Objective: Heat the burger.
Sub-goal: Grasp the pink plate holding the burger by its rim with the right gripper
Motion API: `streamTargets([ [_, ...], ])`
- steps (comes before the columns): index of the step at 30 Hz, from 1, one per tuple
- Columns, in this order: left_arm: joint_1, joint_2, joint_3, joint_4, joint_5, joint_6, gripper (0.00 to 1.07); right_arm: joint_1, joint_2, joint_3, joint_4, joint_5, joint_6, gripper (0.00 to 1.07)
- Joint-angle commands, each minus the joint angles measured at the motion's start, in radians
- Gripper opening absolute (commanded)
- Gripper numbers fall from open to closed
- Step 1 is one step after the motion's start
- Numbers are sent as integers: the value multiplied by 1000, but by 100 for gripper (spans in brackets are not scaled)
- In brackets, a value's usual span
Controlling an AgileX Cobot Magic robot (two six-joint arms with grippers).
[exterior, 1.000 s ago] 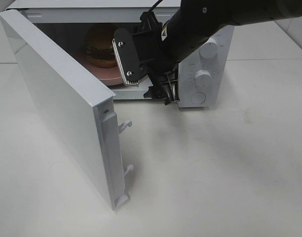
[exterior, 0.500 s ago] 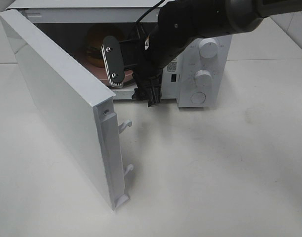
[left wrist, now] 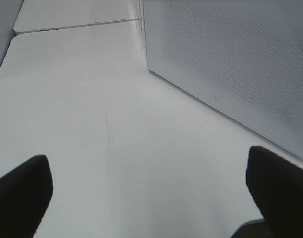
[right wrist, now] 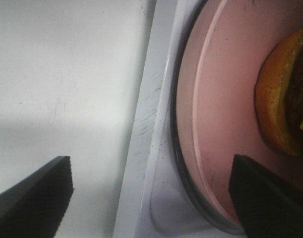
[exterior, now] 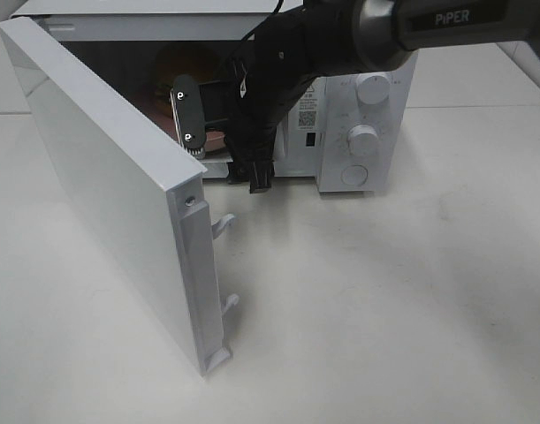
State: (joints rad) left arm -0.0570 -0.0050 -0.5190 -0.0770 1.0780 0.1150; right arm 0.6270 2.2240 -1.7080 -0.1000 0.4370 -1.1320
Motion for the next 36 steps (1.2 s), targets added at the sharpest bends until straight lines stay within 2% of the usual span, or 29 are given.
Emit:
streamTargets([
  [1,1,-16,3,-7,-8,-3,100,2,28,-58,-17,36,14,83],
  [15,1,-16,3,-7,-8,-3,100,-10,130,-226,-15,84,19,82],
  [22,1,-16,3,-7,-8,-3,100,-21,153,-241,-16,77,10,76],
  [26,1,-16,3,-7,-8,-3,100,-20,158,-244,-16,64,4,76],
  [31,1,-16,3,-8,-8,-2,100,-6,187,-312,-17,68,33,76],
  [36,1,-16,3,-7,-8,-2,100,4,209,-335,-17,69,49,76],
])
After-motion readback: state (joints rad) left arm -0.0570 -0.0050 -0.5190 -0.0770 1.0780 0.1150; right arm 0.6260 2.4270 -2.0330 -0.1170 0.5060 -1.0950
